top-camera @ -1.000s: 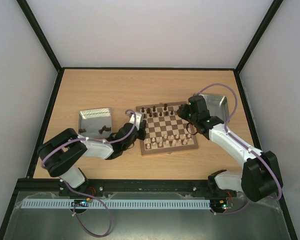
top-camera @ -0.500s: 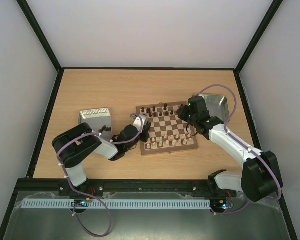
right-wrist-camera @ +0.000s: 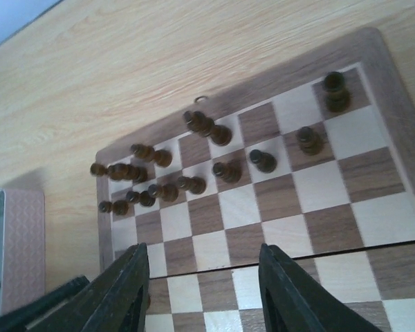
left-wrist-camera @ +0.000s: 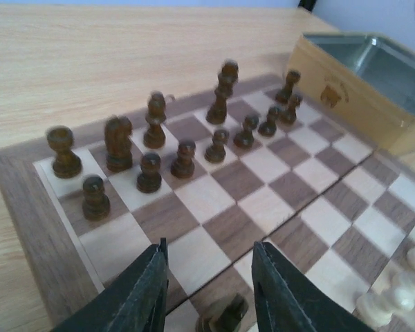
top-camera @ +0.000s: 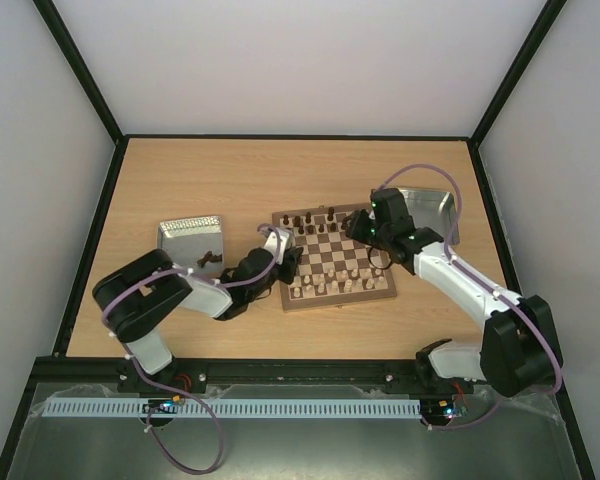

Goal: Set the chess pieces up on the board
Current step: Place the chess piece on the chessboard, then pick up the chess piece from the chessboard.

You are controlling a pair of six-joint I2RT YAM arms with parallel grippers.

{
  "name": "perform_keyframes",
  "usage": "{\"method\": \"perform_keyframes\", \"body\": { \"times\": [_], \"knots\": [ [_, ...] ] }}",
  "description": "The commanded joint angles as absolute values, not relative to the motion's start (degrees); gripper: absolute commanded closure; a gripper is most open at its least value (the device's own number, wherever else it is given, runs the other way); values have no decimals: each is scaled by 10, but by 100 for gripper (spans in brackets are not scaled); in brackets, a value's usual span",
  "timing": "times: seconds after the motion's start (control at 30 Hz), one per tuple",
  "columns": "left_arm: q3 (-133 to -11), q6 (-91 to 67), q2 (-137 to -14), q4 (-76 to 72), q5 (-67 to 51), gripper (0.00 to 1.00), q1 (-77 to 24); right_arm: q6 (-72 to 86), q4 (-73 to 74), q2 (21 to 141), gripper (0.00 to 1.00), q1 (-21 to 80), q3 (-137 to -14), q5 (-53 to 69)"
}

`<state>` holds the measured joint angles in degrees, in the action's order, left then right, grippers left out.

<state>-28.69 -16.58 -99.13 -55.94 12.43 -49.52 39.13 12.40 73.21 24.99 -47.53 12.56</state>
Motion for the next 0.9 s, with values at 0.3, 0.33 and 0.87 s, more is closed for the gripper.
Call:
{"method": "perform_keyframes", "body": {
  "times": [0.3, 0.33, 0.87],
  "knots": [
    [-283, -343, -734, -280, 165, 47, -403, 291, 168, 858, 49, 388, -571, 136],
    [-280, -354, -717, -263, 165, 46, -392, 287, 169, 870, 48, 399, -577, 133],
    [-223, -397, -606, -218, 150, 43, -322, 272, 227, 983, 58, 464, -649, 61]
  ]
}}
